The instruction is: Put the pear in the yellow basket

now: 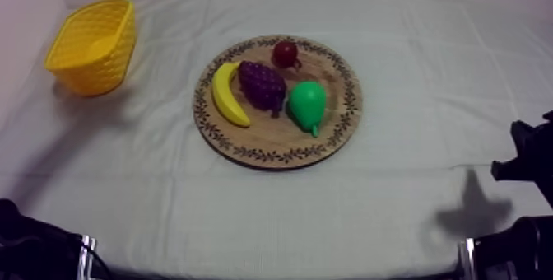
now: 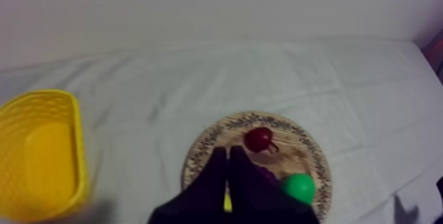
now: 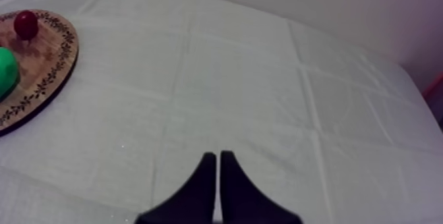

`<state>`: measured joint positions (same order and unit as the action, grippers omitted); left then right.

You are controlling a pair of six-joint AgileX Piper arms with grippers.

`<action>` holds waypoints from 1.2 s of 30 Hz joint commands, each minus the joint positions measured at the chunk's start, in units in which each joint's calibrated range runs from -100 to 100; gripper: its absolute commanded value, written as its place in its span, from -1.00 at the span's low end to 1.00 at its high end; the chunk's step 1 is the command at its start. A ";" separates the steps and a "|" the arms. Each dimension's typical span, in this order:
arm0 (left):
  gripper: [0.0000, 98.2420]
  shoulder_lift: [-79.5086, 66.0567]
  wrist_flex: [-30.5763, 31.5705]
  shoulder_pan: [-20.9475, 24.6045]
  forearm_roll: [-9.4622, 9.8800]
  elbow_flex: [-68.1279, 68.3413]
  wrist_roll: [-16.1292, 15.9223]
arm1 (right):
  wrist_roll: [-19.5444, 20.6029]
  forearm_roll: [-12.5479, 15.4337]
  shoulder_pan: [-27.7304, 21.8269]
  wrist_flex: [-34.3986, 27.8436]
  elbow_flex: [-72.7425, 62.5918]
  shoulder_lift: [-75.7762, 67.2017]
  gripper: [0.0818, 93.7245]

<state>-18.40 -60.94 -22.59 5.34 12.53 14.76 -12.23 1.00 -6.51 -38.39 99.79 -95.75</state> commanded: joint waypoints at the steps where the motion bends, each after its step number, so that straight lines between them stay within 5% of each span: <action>1: -1.00 4.20 -0.69 -2.06 0.10 -3.54 1.04 | -0.01 0.00 0.00 0.00 -0.01 -0.01 -0.99; 15: -0.87 20.05 -7.94 -11.78 0.50 -14.39 6.04 | 0.00 0.00 0.00 0.00 -0.01 -0.01 -0.99; 23: -0.56 25.84 -10.78 -16.32 2.21 -17.00 11.24 | 0.00 0.00 0.00 0.00 -0.01 -0.01 -0.99; 31: 0.29 28.78 -15.72 -18.13 2.60 -18.78 14.93 | 0.00 0.00 0.00 0.00 -0.01 -0.01 -0.99; 36: 0.64 31.65 -18.29 -18.19 1.96 -22.36 15.02 | 0.00 0.00 0.00 0.00 -0.01 -0.01 -0.99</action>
<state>12.36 -78.97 -40.79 7.52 -8.72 29.92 -12.23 1.00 -6.51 -38.39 99.79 -95.75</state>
